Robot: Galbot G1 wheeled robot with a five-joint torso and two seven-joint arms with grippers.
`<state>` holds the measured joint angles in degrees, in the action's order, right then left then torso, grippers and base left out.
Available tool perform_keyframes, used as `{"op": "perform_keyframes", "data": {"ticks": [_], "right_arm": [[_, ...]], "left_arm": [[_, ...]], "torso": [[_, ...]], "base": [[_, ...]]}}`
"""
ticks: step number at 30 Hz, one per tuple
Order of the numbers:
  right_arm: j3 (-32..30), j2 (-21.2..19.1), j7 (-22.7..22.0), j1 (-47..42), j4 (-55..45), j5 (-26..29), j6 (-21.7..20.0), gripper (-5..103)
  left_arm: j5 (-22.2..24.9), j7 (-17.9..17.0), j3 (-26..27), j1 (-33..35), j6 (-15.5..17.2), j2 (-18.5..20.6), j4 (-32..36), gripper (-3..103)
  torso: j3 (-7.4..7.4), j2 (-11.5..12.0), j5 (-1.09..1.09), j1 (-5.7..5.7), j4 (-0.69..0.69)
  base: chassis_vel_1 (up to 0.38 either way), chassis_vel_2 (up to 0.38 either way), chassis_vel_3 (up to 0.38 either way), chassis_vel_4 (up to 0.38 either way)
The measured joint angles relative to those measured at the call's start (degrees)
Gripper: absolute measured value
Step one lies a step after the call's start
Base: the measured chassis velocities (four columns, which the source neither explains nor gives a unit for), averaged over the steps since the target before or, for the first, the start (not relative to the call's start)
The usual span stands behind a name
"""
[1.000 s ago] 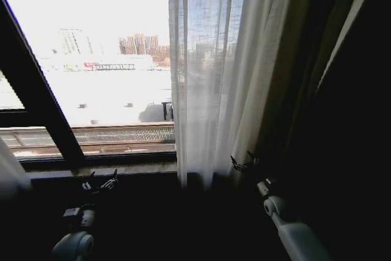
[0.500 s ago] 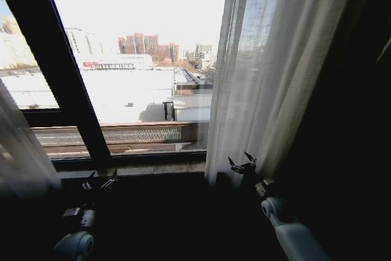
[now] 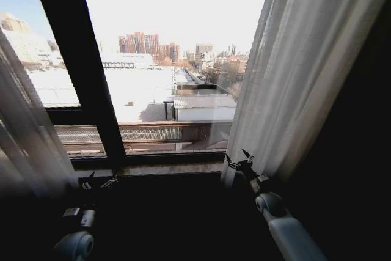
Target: Open the curtains by pulling them apart, changing their state from closed to fully open.
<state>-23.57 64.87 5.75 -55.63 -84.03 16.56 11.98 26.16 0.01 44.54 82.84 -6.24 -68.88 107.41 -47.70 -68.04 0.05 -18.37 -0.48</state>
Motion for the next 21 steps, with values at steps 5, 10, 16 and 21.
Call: {"op": "perform_keyframes", "data": {"ticks": [5, 10, 16, 21], "right_arm": [[0.86, 0.80, -0.94, 3.39, 4.27, -0.78, -0.02, 100], [1.80, 1.76, -0.41, 5.20, 6.06, 0.36, 0.74, 100], [2.25, 2.44, 2.80, 5.79, 6.34, 1.12, 0.96, 100], [2.37, 2.56, 3.43, 5.92, 6.08, 0.79, -0.18, 100]], "left_arm": [[0.00, 0.01, 0.01, 0.00, 0.00, 0.00, 0.00, 100], [0.00, -0.02, 0.03, -0.01, 0.00, 0.01, -0.01, 100], [0.00, -0.01, 0.03, 0.00, 0.00, 0.01, 0.00, 100], [0.00, -0.01, 0.03, 0.00, 0.00, 0.01, 0.00, 100]], "torso": [[0.00, 0.00, -0.03, 0.00, 0.06], [0.00, 0.00, -0.06, 0.00, 0.08], [0.00, 0.00, -0.03, 0.00, 0.04], [0.00, 0.00, -0.06, 0.00, 0.05]], "base": [[-0.036, -0.031, 0.027, 0.020], [0.000, 0.000, 0.000, 0.000], [0.000, 0.000, 0.000, 0.000], [0.000, 0.000, 0.000, 0.000]]}}
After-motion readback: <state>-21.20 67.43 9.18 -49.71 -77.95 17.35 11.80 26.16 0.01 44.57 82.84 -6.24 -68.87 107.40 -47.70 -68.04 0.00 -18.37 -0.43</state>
